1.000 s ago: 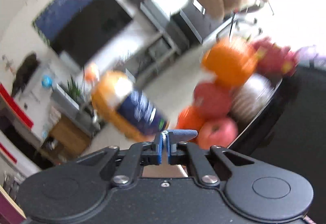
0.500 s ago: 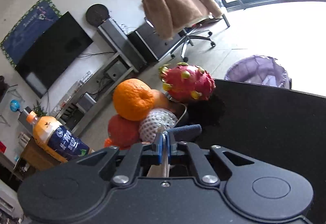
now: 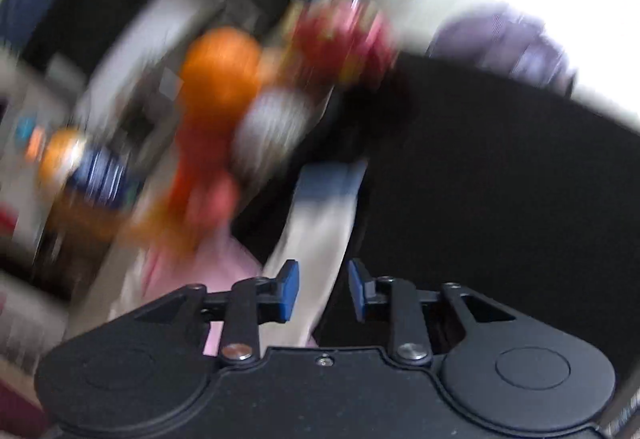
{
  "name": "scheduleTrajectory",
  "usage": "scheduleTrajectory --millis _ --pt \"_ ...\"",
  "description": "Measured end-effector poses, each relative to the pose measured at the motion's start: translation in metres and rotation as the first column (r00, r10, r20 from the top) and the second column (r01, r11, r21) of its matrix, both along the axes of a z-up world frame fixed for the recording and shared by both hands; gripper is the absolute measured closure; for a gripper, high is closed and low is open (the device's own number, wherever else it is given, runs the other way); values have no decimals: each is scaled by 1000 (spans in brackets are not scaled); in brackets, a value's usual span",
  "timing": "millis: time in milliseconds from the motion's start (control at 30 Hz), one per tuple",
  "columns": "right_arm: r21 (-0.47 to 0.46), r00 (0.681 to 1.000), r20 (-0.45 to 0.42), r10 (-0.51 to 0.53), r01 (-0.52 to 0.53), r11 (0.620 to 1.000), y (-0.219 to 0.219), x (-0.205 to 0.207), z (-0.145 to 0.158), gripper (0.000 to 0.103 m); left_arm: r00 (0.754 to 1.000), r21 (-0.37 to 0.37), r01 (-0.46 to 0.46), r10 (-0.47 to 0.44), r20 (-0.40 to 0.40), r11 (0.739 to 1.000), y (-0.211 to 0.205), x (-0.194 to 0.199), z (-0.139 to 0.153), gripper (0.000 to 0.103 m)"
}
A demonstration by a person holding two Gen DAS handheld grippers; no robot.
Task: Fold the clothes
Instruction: 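Grasp the blue-trimmed sleeve cuff near the fruit bowl with the right gripper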
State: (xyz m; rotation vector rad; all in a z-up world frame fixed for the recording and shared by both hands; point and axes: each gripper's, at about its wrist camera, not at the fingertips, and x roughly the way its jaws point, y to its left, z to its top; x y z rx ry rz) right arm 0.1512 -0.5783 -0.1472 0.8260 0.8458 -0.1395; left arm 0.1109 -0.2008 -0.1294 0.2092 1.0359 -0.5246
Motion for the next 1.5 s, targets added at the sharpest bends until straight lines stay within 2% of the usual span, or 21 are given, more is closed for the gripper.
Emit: scheduleTrajectory --millis 67,100,167,233,267,367,533,700,767,900,1000,1100,1133,1233,1367,1433,1500 --pt "78 995 -48 89 -85 993 21 -3 -9 76 998 3 -37 37 44 999 10 -13 0 73" --pt "112 992 -57 111 -104 988 30 -3 -15 76 995 -10 -84 85 45 996 17 -15 -2 74" --pt "161 989 -75 125 -111 981 48 0 -31 76 980 -26 -198 199 20 980 32 -14 -9 78" --pt "184 987 -94 127 -108 977 58 5 -45 77 963 -10 -268 268 1 963 41 -12 -19 89" --pt "197 987 -105 121 -99 975 60 9 -52 77 955 -3 -295 295 -6 955 45 -11 -24 89" --pt "219 988 -125 88 -59 974 62 13 -66 76 949 22 -312 313 -30 950 49 -9 -37 89" --pt "251 994 -99 48 -22 968 61 9 -73 78 965 41 -261 262 -20 964 44 -15 -40 89" --pt "328 998 -61 33 -11 945 61 15 -87 84 977 60 -210 211 -11 976 39 -20 -42 89" --pt "294 999 -50 16 0 956 62 14 -85 101 980 67 -199 201 -14 978 39 -21 -42 89" --pt "161 999 1 -41 40 986 66 5 -64 101 993 139 -115 117 -8 984 31 -26 -41 89" --pt "98 999 -23 -29 31 995 68 10 -61 101 998 182 -59 59 3 982 25 -28 -41 89" --pt "44 998 -55 13 -10 999 73 15 -62 99 1000 188 -29 28 7 982 24 -28 -35 91" --pt "33 998 -59 24 -22 999 73 16 -60 94 1000 182 -20 18 13 983 24 -28 -30 91" --pt "21 1000 -11 21 -21 1000 60 9 -37 90 999 164 3 -8 32 986 25 -27 -16 87" --pt "-12 996 91 -9 10 1000 32 3 7 86 985 81 -128 117 130 988 29 2 26 85" --pt "-30 994 106 -29 32 999 21 13 15 80 968 49 -195 184 173 980 30 18 43 85" --pt "-47 991 122 -48 55 997 9 23 23 79 949 29 -250 239 205 968 29 36 55 85"
